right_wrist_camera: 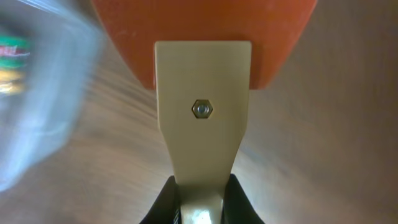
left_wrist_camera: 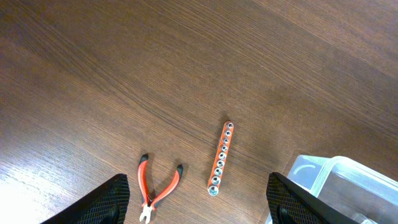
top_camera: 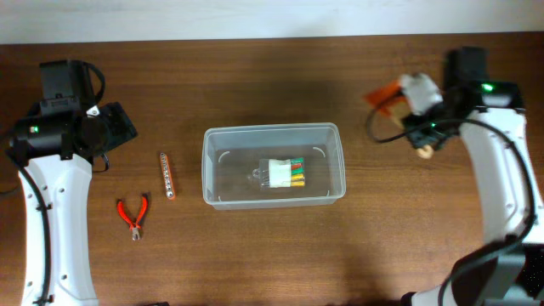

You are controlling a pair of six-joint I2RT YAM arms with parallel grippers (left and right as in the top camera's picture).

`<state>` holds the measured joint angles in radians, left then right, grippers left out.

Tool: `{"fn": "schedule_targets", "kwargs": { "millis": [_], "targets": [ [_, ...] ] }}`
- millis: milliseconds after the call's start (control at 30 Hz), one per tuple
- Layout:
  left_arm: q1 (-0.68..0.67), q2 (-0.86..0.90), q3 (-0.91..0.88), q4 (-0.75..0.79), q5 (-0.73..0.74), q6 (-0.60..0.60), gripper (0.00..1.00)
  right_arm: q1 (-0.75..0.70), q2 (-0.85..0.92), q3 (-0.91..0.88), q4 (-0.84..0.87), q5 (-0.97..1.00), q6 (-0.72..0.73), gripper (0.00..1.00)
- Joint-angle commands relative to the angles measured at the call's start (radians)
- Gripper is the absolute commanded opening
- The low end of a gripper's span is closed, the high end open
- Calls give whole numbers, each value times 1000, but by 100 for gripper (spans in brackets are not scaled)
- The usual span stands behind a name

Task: Pack container
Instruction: 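Carry the scraper with the right gripper and lower it into the container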

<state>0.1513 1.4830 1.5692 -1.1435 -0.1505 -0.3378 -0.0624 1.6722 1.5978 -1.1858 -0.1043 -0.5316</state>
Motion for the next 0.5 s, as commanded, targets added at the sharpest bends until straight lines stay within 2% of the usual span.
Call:
{"fn": "schedule_targets", "kwargs": {
  "millis": [0,233,467],
  "targets": [
    [0,-8,16,-6,-11,-8,73,174,-39,107,-44,-22,-94,4],
    [0,-8,16,-25,-11,-9,73,453,-22,121,-49,-16,-144,4],
    [0,-8,16,-25,-11,-9,73,574,89,69,-36,-16,-204,4]
  ]
}}
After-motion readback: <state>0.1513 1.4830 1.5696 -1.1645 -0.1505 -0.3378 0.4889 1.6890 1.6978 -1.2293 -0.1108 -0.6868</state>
